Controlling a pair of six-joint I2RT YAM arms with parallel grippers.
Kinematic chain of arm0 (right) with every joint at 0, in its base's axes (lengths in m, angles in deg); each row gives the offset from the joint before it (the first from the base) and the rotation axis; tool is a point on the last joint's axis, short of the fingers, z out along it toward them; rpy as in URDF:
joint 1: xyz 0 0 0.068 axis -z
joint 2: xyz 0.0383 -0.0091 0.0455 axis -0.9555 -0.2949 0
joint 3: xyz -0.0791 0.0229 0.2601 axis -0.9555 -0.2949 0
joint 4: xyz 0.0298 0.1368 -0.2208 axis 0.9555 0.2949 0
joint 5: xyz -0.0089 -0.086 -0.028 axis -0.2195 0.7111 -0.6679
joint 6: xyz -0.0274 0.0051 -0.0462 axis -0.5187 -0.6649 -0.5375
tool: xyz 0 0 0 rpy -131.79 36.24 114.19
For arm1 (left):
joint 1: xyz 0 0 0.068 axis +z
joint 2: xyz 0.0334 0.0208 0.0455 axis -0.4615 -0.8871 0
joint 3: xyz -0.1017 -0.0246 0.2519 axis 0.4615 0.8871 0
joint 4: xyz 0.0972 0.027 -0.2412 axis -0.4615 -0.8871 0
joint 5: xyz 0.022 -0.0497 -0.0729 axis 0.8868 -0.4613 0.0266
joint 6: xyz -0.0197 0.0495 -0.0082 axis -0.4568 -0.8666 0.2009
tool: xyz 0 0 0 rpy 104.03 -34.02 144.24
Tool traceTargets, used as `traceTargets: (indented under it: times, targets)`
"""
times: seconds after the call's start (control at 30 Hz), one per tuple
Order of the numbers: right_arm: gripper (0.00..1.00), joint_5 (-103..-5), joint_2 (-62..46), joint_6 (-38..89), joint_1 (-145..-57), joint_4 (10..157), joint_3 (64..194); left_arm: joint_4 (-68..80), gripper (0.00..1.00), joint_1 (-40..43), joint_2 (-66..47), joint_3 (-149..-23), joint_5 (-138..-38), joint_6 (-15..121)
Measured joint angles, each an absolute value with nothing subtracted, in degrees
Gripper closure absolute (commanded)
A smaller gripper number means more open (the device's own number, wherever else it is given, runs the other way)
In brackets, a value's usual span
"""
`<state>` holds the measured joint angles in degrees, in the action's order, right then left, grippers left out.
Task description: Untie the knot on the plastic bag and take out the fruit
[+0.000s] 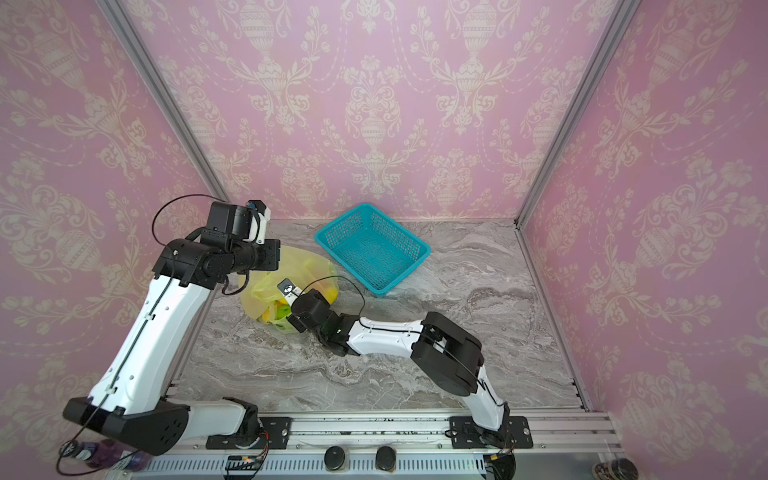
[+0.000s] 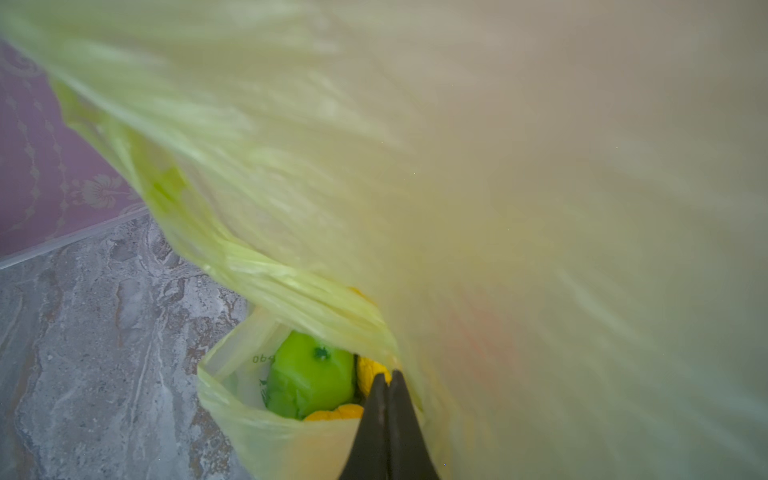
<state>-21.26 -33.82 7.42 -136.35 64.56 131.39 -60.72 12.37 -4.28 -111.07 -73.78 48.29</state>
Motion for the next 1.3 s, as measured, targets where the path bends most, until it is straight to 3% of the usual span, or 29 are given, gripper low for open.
traceTargets:
  times: [0.3, 0.33, 0.4, 0.43, 0.47, 0.57, 0.67, 0.73, 0.8, 0.83, 0.97, 1.03, 1.07, 1.3]
  targets:
    - [1.00, -29.98, -18.21, 11.66, -128.97, 54.33, 116.34, -60.72, 1.00, 14.14, -4.20, -111.02, -68.78, 49.43]
    - [0.88, -31.23, -17.86, 12.68, -126.67, 54.07, 115.88, -60.70, 1.00, 14.25, -3.98, -111.00, -68.78, 49.43]
    - [0.44, -33.06, -17.93, 14.30, -123.07, 53.93, 115.35, -60.68, 1.00, 14.29, -3.39, -110.61, -69.06, 49.49]
    - [0.26, -34.05, -17.97, 14.76, -121.93, 53.76, 114.78, -60.68, 1.00, 14.31, -3.04, -110.30, -69.30, 49.64]
    - [0.17, -35.01, -17.97, 15.07, -121.67, 53.32, 114.08, -60.59, 1.00, 14.29, -2.69, -109.97, -69.74, 49.84]
    - [0.09, -36.95, -18.54, 14.26, -124.71, 52.91, 113.08, -59.98, 1.00, 14.29, -1.68, -108.55, -71.03, 50.06]
    - [0.08, -37.02, -21.62, 12.97, -129.69, 54.52, 116.44, -58.62, 1.00, 14.31, -1.00, -106.43, -72.67, 50.06]
    - [0.09, -37.00, -25.27, 12.81, -131.98, 56.05, 121.23, -57.77, 1.00, 14.29, -0.74, -104.95, -73.65, 50.06]
    - [0.19, -36.41, -28.66, 13.23, -132.57, 57.78, 125.80, -57.33, 1.00, 14.29, -0.63, -104.01, -74.24, 50.06]
    - [0.28, -35.73, -30.38, 13.93, -132.42, 59.29, 128.33, -57.00, 1.00, 14.29, -0.52, -103.55, -74.72, 50.06]
    - [0.82, -34.11, -36.04, 16.38, -129.95, 66.20, 137.25, -55.67, 1.00, 14.31, 1.16, -101.27, -75.75, 50.04]
    - [0.96, -33.98, -36.26, 17.73, -128.31, 68.05, 137.62, -55.54, 1.00, 14.29, 2.30, -100.25, -75.75, 50.04]
    - [1.00, -33.94, -36.13, 18.72, -127.42, 68.25, 137.27, -55.50, 1.00, 14.29, 2.95, -99.68, -75.75, 50.02]
    - [1.00, -35.38, -29.97, 19.92, -123.02, 67.46, 131.33, -54.73, 1.00, 14.25, 5.05, -95.55, -77.06, 49.97]
